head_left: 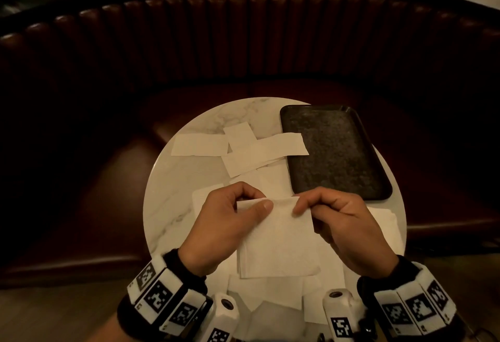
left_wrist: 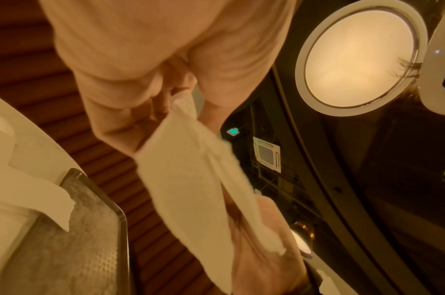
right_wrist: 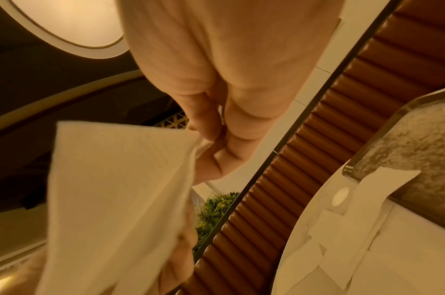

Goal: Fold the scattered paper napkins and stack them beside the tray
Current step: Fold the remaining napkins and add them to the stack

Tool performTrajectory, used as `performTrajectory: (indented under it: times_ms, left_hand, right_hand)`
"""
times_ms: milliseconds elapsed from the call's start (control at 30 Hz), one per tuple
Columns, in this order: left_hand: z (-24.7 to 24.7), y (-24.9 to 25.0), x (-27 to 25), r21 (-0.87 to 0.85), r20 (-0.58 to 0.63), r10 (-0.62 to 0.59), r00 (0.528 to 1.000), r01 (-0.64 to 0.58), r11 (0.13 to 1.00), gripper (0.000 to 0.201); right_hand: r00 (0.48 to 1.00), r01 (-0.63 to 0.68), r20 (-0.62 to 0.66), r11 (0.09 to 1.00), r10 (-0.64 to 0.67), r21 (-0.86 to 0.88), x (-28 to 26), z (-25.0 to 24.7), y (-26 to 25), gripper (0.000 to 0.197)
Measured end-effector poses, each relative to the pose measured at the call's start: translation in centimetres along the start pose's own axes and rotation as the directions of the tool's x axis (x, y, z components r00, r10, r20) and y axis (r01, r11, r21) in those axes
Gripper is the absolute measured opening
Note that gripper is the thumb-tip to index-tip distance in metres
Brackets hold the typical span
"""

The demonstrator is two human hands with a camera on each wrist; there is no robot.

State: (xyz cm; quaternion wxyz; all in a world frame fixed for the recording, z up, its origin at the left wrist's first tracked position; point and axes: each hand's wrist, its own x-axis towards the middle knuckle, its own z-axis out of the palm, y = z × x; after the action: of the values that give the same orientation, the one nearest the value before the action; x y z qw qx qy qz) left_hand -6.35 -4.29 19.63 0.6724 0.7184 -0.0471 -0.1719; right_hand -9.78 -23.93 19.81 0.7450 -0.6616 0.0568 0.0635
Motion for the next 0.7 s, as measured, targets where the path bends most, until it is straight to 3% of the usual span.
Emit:
performTrajectory:
  times_ms: [67,167,267,333,433,700]
  left_hand:
    - [-0.1,0.0,0.0,0.008,-0.001,0.008,1.000,-0.008,1.000,0.007]
    - [0.0,-0.1,0.0,0.082,-0.004,0.051,0.999,-0.050,0.995,0.007]
    - [0.1,-0.1,0.0,0.135,0.017,0.100,0.995,-0.101,0.986,0.007]
    - [0.0,-0.1,0.0,0.113,0.013,0.096,0.995,-0.097,0.989,0.011]
    - [-0.4,-0.5,0.0,0.063,-0.047,0.087,0.995,-0.084,0.994,0.016]
    - [-0.1,-2.6,0.7,0.009,-0.203,0.037,0.979,-0.035,0.999,0.014]
  right_hand:
    - [0.999,-0.030,0.036,0.994,0.026,0.102,0.2,-0.2,0.2,0.027]
    - [0.996,-0.053,0.080,0.988,0.042,0.143,0.8,-0.2,-0.1,0.038]
    - [0.999,0.027,0.050,0.969,-0.015,-0.245,1.7,1.0,-0.5,0.012]
    - [0.998,0.037,0.052,0.928,-0.020,-0.369,2.3,1.7,-0.5,0.007]
    - [0.999,0.040,0.025,0.952,-0.034,-0.304,2.2,2.0,0.1,0.007]
    - [0.971,-0.078,-0.235,0.984,0.038,-0.162,1.2,0.3,2.8,0.010]
